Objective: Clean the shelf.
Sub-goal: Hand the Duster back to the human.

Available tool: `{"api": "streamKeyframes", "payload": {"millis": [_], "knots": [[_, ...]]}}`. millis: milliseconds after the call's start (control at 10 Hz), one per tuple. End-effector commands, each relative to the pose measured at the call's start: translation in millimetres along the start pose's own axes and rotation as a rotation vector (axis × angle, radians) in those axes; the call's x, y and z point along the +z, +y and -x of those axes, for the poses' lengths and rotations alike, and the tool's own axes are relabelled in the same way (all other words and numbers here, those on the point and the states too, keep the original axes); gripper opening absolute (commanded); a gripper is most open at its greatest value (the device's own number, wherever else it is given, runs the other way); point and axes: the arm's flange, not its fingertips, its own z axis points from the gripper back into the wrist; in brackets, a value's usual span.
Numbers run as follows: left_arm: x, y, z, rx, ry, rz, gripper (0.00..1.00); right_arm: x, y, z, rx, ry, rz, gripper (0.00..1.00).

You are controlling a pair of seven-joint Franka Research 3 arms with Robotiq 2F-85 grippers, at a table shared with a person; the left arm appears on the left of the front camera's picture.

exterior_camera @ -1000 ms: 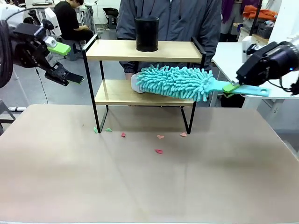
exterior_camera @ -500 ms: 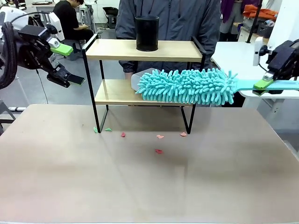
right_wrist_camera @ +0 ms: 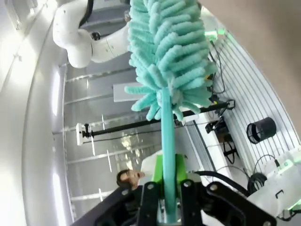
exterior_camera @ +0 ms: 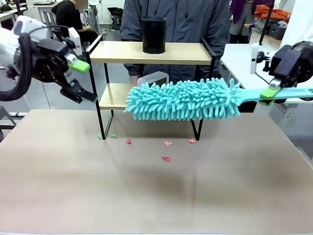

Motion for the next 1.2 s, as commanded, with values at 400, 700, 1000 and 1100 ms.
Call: {"api": "streamKeyframes", "payload": {"millis": [400,700,1000,1100], "knots": [[-52,30,-24,0.099,0.208,-0.014,1.0,-31,20,1,0.136,0.265,-0.066,0.13],[-75,21,-17,0.051,0.304,0.045,1.0,-34,11,-8,0.114,0.221,-0.064,0.13],[-86,7,-8,0.016,0.39,0.126,1.0,-28,9,-7,0.109,0.188,-0.065,0.13],[-90,6,-7,0.015,0.403,0.12,1.0,-27,10,-7,0.117,0.183,-0.075,0.13]]}}
